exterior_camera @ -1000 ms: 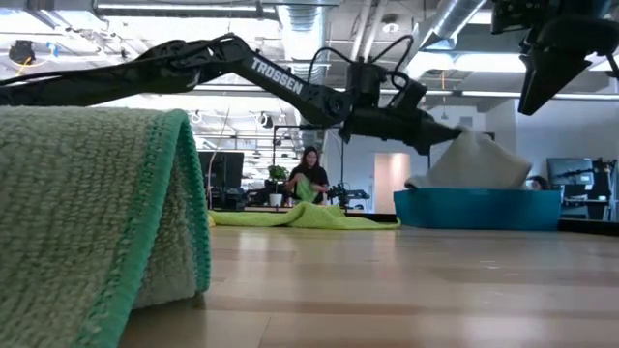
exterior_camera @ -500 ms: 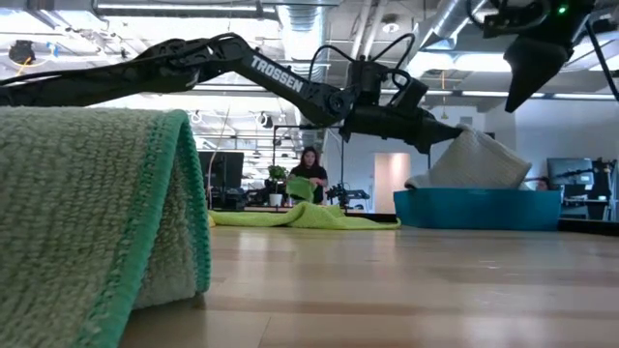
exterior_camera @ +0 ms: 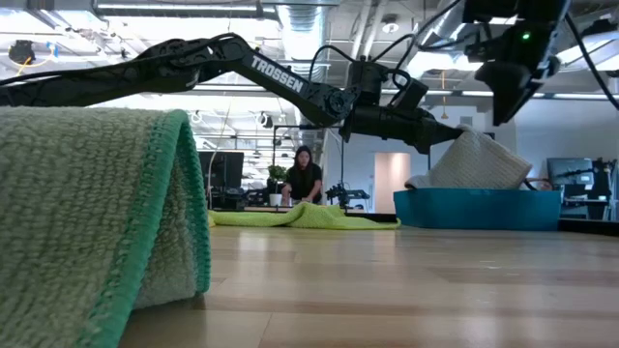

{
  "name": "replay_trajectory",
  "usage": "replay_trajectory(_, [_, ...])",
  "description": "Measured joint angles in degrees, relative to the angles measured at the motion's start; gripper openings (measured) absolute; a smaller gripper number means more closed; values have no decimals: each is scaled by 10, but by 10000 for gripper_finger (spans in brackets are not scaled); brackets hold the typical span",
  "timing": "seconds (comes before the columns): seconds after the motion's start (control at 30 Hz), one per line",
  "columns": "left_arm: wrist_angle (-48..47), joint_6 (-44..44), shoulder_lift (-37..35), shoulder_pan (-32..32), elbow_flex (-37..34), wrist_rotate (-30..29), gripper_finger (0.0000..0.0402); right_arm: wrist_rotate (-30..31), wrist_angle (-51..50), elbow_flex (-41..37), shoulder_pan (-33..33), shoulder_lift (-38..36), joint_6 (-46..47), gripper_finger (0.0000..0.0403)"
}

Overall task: Fold microfiber towels
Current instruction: Put the gray microfiber towel into the blue bin

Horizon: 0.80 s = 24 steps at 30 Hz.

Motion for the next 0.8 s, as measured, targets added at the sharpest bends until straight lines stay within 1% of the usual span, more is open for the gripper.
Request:
replay_trajectory(0.1, [-1, -3, 0, -1, 0, 2, 4, -28, 38, 0, -50, 0, -63, 210])
replay_trajectory(0.2, [-3, -13, 0, -1, 0, 10, 4, -41, 47, 0, -88, 0, -102, 222])
replay_trajectory(0.3, [-3, -18, 0, -1, 0, 14, 4, -75, 47, 0, -119, 0, -131, 228])
replay_trajectory(0.47, [-3, -19, 0, 0, 1, 14, 4, -115, 69, 0, -152, 0, -197, 230])
replay_trajectory(0.6, [-3, -19, 0, 0, 1, 14, 4, -169, 89, 0, -171, 0, -240, 230])
replay_trajectory(0.8, [-3, -19, 0, 0, 1, 23, 4, -176, 97, 0, -199, 26, -263, 230])
